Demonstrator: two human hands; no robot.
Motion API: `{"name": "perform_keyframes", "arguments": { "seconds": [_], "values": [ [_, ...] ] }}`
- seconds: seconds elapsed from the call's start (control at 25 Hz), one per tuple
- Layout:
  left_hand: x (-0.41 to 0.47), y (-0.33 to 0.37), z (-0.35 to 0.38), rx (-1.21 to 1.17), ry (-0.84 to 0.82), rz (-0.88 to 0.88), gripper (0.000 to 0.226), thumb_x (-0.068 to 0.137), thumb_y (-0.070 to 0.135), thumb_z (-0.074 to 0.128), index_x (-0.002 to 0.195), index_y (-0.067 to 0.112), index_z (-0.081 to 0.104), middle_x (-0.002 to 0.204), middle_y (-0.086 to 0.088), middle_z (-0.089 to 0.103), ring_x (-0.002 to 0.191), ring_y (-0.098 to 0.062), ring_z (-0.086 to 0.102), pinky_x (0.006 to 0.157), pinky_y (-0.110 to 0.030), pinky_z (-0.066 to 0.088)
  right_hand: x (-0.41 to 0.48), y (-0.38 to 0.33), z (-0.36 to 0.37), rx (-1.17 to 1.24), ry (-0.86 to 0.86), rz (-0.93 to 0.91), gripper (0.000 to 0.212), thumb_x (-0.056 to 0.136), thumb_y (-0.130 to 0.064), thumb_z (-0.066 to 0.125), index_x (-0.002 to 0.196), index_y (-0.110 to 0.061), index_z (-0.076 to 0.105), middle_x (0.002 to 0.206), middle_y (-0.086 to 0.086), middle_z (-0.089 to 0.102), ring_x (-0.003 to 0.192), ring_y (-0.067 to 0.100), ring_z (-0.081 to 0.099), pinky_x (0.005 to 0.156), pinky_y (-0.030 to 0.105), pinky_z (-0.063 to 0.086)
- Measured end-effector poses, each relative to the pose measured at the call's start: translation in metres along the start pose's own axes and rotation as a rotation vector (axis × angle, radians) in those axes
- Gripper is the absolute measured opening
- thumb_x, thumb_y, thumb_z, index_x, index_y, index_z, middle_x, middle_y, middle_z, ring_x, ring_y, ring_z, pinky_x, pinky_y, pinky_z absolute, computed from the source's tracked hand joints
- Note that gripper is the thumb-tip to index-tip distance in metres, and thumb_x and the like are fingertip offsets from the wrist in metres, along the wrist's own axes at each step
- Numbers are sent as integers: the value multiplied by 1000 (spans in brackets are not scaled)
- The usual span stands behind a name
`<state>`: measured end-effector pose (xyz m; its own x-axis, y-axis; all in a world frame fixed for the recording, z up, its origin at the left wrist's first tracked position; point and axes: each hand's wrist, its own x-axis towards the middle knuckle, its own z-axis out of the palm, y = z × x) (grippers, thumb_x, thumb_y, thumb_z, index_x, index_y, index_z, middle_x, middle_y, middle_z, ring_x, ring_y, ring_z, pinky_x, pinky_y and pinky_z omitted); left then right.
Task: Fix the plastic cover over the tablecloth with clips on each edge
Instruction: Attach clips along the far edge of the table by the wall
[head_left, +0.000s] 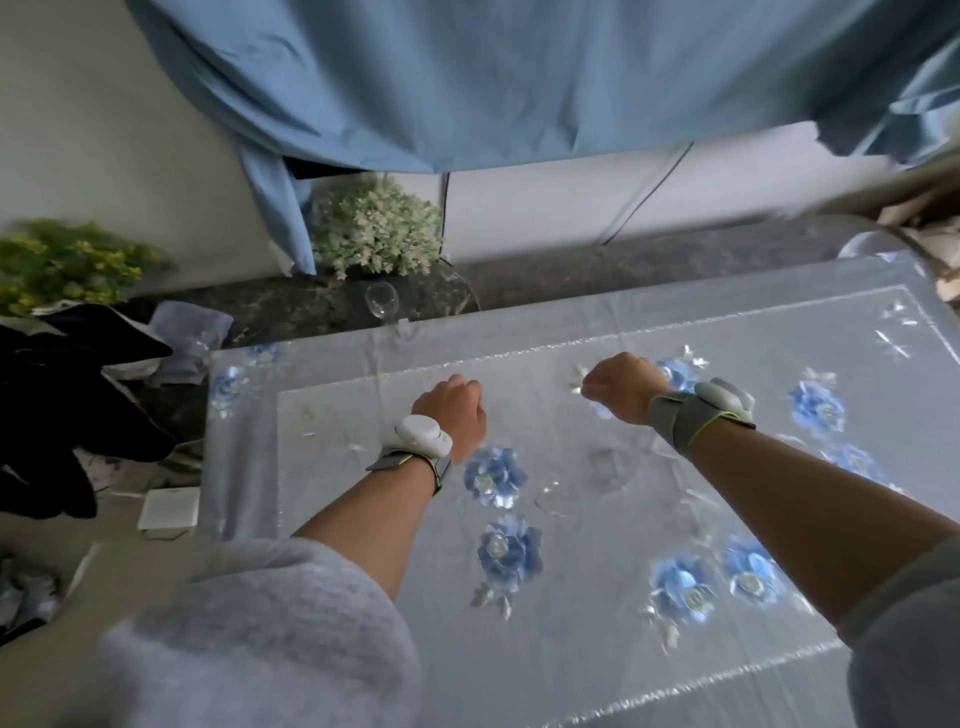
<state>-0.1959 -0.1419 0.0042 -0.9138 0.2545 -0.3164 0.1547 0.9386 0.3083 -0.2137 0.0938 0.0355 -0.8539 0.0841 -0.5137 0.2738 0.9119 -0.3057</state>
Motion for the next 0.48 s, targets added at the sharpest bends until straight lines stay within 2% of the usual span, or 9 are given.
{"name": "perform_keyframes", "arguments": {
  "seconds": [0.12, 0.2, 0.32, 0.48],
  "values": [
    [-9, 32, 13, 7, -34, 38, 23, 93, 20, 42, 105, 10, 60, 114, -10, 56, 103, -33, 58, 83, -39, 47, -22, 37, -3, -28, -13, 62, 25, 89, -25, 55, 100, -10, 72, 104, 12, 70, 100, 31, 64, 84, 35, 52],
    [-17, 53, 25, 19, -66, 64, 24, 93, 19, 42, 107, 10, 59, 115, -10, 55, 105, -32, 57, 84, -39, 48, -37, 64, 0, -68, -22, 80, 26, 89, -26, 57, 104, -10, 72, 109, 13, 69, 105, 32, 63, 89, 37, 51],
    [-32, 76, 48, 47, -130, 60, 27, 93, 18, 41, 113, 9, 58, 121, -10, 53, 112, -32, 54, 89, -41, 49, -53, 96, 13, -70, -28, 93, 27, 84, -30, 63, 107, -21, 72, 117, 9, 68, 109, 31, 62, 96, 37, 50],
    [-51, 100, 89, 131, -185, 16, 36, 93, 23, 44, 127, 12, 50, 135, -11, 41, 128, -33, 42, 96, -42, 46, -64, 120, 32, -75, -29, -3, 29, 85, -26, 57, 110, -29, 71, 118, 9, 67, 106, 32, 64, 92, 36, 51]
  ]
}}
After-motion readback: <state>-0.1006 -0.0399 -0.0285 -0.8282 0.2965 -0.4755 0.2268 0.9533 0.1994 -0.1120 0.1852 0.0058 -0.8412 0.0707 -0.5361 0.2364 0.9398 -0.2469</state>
